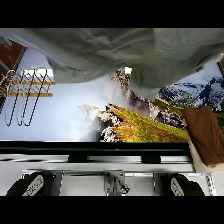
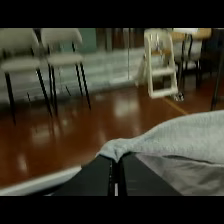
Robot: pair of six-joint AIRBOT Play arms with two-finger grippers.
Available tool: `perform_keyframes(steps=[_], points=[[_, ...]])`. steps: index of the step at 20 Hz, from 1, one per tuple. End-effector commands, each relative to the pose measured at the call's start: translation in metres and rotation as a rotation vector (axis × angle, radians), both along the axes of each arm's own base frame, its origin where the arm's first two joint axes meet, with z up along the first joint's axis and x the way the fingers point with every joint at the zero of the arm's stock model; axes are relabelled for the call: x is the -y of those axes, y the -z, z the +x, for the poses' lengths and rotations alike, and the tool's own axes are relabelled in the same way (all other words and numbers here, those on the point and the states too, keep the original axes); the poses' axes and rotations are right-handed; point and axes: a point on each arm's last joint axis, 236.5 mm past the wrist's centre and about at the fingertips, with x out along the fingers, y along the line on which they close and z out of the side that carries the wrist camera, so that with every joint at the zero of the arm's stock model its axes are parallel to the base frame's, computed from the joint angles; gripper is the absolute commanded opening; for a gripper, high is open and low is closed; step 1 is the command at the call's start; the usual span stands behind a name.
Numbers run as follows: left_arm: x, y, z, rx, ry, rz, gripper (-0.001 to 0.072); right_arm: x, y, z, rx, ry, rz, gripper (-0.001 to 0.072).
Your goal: Fold the shirts.
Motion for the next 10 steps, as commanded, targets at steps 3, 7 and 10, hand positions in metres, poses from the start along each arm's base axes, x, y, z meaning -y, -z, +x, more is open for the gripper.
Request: perform_keyframes(steps=[3,7,10], points=[[-0.002,-0.063,-0.102,0.244,-0.159,0.003,0.0029,-0.016,-0.057,-0.107,0.205,0.041,-0.028,0.0054],[-0.022,-0.017,-0.074,0.046,-0.243,0.062,0.0030,0.011,-0.006,-0.093,-0.024,0.163,-0.036,0.0055],[-0.027,0.067,-0.028,-0.264,-0.197,0.099,0.0030,0.011,0.078,-0.050,-0.399,0.112,-0.034,0.0054]])
